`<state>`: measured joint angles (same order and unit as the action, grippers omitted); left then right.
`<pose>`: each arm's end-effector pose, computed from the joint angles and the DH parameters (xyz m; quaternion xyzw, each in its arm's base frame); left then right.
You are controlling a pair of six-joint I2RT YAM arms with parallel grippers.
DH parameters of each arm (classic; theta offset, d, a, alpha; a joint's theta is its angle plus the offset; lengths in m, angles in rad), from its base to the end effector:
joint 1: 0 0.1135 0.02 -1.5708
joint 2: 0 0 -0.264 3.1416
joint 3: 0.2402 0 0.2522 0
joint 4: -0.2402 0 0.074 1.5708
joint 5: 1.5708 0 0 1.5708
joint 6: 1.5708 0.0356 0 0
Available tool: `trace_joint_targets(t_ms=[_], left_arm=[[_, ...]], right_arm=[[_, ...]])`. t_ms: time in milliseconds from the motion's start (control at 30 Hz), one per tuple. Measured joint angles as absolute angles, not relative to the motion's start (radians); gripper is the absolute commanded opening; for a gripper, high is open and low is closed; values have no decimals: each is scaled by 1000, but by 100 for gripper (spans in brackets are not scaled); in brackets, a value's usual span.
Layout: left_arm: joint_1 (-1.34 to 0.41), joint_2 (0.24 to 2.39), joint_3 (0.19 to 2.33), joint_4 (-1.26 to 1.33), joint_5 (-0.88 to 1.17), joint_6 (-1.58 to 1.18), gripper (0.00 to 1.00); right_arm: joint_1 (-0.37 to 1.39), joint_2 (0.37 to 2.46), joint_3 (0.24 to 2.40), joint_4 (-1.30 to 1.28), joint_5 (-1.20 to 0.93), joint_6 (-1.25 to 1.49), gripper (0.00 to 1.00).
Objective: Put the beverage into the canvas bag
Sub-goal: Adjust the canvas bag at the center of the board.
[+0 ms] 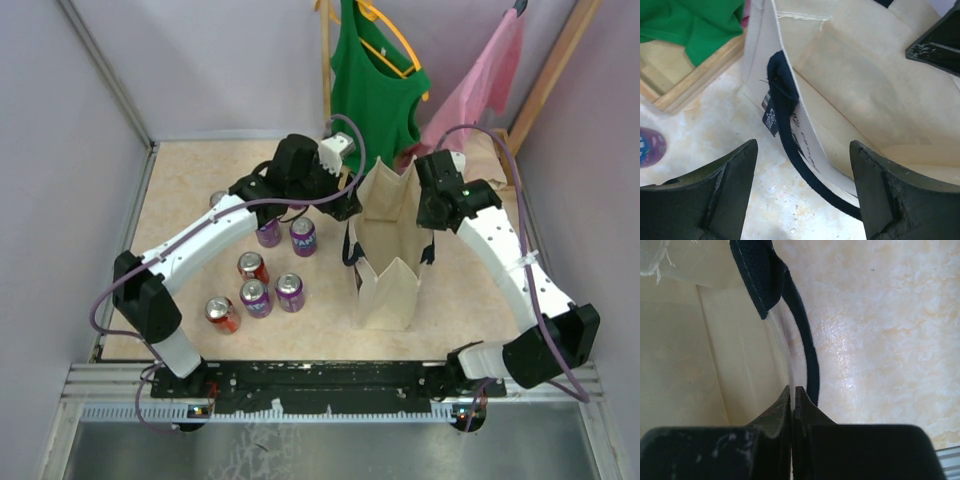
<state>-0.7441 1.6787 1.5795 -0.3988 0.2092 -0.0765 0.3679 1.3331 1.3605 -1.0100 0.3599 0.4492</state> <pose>0.2847 -0.2721 0.3594 0.3305 0.7902 -0.2850 0.4303 0.2477 0.0820 0.3475 0.0901 0.9387 -0.0439 0.3298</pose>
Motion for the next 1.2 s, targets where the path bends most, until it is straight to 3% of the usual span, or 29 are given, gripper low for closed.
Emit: trace_joint_targets(t_ms=[267, 1200], left_arm=[[-750, 1737, 1621, -408, 287, -141, 78], [-814, 1768, 1715, -517, 181, -191, 78]], right_arm=[[368, 1328, 1355, -995, 343, 456, 0], [368, 1277, 1302, -991, 338, 474, 0]])
